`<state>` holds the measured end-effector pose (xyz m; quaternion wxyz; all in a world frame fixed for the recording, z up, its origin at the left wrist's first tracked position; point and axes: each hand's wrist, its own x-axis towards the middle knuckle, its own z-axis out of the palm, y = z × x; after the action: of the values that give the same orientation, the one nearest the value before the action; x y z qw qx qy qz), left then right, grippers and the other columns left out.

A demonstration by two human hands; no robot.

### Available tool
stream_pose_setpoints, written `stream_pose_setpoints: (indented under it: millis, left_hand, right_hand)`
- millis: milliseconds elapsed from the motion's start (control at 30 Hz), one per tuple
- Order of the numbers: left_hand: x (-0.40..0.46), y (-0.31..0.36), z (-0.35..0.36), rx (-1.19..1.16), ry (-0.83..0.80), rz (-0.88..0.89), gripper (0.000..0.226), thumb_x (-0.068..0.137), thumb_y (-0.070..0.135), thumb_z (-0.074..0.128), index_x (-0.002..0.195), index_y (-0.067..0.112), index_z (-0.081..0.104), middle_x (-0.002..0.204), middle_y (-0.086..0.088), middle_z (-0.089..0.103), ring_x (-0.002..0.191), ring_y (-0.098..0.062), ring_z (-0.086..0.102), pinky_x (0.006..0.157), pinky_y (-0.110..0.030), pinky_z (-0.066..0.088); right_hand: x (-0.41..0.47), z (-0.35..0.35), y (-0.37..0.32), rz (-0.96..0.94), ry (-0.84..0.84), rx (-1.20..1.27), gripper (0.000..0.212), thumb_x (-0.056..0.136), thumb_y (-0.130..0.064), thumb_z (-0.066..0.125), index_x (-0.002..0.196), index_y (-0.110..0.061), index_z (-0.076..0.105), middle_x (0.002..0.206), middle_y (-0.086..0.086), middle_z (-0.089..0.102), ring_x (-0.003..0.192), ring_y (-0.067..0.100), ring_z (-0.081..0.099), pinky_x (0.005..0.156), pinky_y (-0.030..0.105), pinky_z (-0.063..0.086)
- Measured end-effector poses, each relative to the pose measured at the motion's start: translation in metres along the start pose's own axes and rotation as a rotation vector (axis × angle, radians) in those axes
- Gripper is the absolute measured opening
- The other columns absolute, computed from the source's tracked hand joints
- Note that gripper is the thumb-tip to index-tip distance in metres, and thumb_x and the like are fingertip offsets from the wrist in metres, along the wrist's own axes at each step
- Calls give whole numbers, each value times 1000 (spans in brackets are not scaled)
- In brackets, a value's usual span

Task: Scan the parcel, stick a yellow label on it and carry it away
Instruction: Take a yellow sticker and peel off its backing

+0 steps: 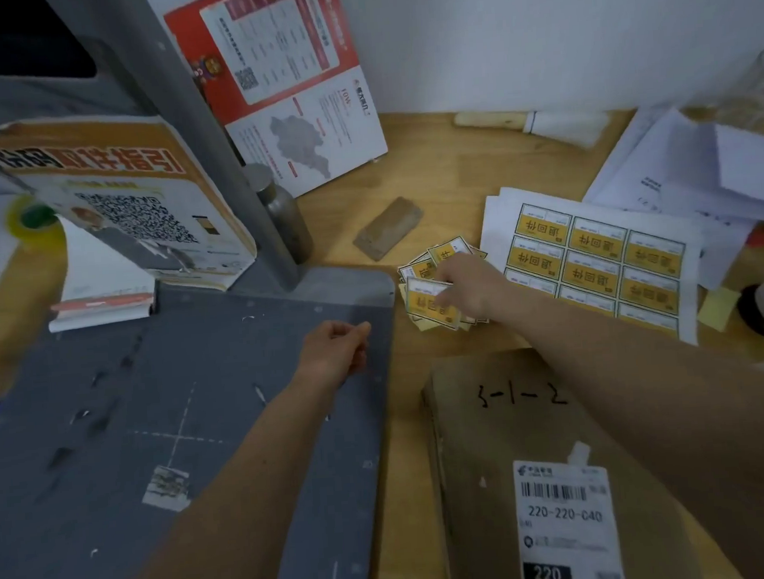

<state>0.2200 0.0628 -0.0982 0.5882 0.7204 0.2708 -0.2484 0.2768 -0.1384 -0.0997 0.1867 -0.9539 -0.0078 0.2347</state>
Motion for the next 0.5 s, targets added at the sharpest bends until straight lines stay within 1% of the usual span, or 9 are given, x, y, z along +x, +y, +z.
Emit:
stream_pose_setpoints:
  millis: [67,100,167,233,300,333,400,467,500]
  left_hand:
    - [-7,7,6,-25,6,30,26,90,22,64,103,2,55,72,-6,57,57,-14,52,55,-23,47]
    - [-13,12,9,-34,3,45,31,89,25,65,108,2,56,77,-7,60,61,-15,55,57,-23,48]
    - [-30,22,18,-61,-43,71,35,88,32,65,112,7,59,94,-8,66,78,-17,63,66,-23,52]
    - [-52,33,29,-139,-125,109,31,89,35,64,106,10,64,104,-7,69,93,-18,66,76,-26,54]
    - [-78,40,42,-251,-181,158,20,90,27,64,98,9,66,101,-8,71,93,-19,67,80,-29,54]
    - [-90,42,49,-304,-175,185,15,89,21,64,97,8,65,98,-10,71,90,-20,67,81,-30,55]
    - [-113,43,63,-366,-98,229,10,88,10,66,96,5,66,96,-15,73,87,-25,69,81,-35,57]
    - [-136,39,75,-393,-16,251,7,87,9,66,91,3,69,95,-18,73,83,-26,70,79,-40,58]
    - [-146,36,80,-406,12,254,8,87,11,66,90,4,70,95,-18,74,81,-26,71,78,-40,59]
  right_hand:
    - [-16,-13,-4,16,60,302,25,89,-18,62,70,-9,50,69,7,51,55,20,62,49,30,40]
    - [-29,-20,-7,20,93,426,31,91,-18,59,65,-9,47,64,6,50,47,15,60,42,26,38]
    - [-59,-32,-13,4,159,597,35,94,-17,55,61,-9,49,61,4,51,39,7,56,37,19,36]
    - [-90,-37,-16,-8,219,737,31,95,-17,53,72,3,58,66,5,52,38,4,53,42,20,37]
    - [-119,-40,-16,-17,267,824,32,97,-18,50,83,8,62,67,5,54,38,3,49,44,19,38]
    - [-133,-40,-14,-22,282,856,32,97,-18,48,84,7,63,66,5,55,38,2,49,43,17,38]
    - [-159,-40,-9,-36,300,905,31,98,-18,47,81,-2,66,64,3,58,40,1,49,42,14,39]
    - [-183,-40,-1,-43,310,914,28,97,-19,50,77,-11,69,68,3,63,47,5,50,48,19,40]
    - [-195,-40,3,-46,311,910,26,95,-20,53,79,-12,71,71,4,66,51,7,50,53,22,39]
